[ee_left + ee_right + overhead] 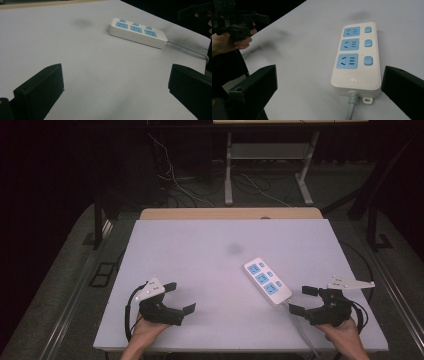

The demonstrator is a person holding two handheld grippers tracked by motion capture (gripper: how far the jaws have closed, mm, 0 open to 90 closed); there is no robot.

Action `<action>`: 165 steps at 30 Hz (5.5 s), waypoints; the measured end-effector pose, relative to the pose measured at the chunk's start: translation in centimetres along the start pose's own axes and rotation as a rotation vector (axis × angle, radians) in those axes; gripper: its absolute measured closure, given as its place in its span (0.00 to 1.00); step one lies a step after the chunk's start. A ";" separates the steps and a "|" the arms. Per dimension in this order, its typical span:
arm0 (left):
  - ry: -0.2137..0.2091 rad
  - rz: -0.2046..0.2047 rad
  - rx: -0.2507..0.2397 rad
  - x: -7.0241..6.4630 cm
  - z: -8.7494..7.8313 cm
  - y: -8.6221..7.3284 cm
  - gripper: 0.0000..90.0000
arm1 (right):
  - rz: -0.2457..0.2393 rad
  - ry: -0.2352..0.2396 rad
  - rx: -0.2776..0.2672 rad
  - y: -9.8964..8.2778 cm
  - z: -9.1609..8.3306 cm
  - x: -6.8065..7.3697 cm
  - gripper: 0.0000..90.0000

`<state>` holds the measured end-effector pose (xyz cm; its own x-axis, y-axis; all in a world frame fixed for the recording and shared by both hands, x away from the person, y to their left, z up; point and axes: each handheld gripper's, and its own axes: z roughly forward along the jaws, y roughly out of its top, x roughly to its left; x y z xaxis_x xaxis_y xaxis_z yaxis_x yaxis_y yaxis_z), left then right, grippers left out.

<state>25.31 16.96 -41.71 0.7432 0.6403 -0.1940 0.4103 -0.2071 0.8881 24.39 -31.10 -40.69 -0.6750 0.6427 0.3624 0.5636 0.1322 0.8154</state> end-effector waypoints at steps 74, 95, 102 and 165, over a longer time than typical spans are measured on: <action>-0.016 -0.012 0.011 0.2 -0.1 -0.3 0.00 | -0.109 0.019 0.207 5.8 0.9 -0.8 0.00; -0.018 -0.013 0.008 0.2 -0.1 -0.3 0.00 | -0.143 0.000 0.299 8.7 2.4 -2.3 0.00; -0.018 -0.014 0.009 0.3 -0.2 -0.3 0.00 | -0.136 -0.006 0.314 8.8 3.1 -3.0 0.00; -0.024 -0.010 0.017 0.3 0.0 -0.4 0.00 | -0.185 -0.017 0.497 7.1 8.4 -5.5 1.00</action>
<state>25.38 17.17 -42.12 0.7513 0.6244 -0.2135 0.4271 -0.2135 0.8786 36.09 -27.32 -40.68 -0.7791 0.5863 0.2219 0.5962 0.5837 0.5511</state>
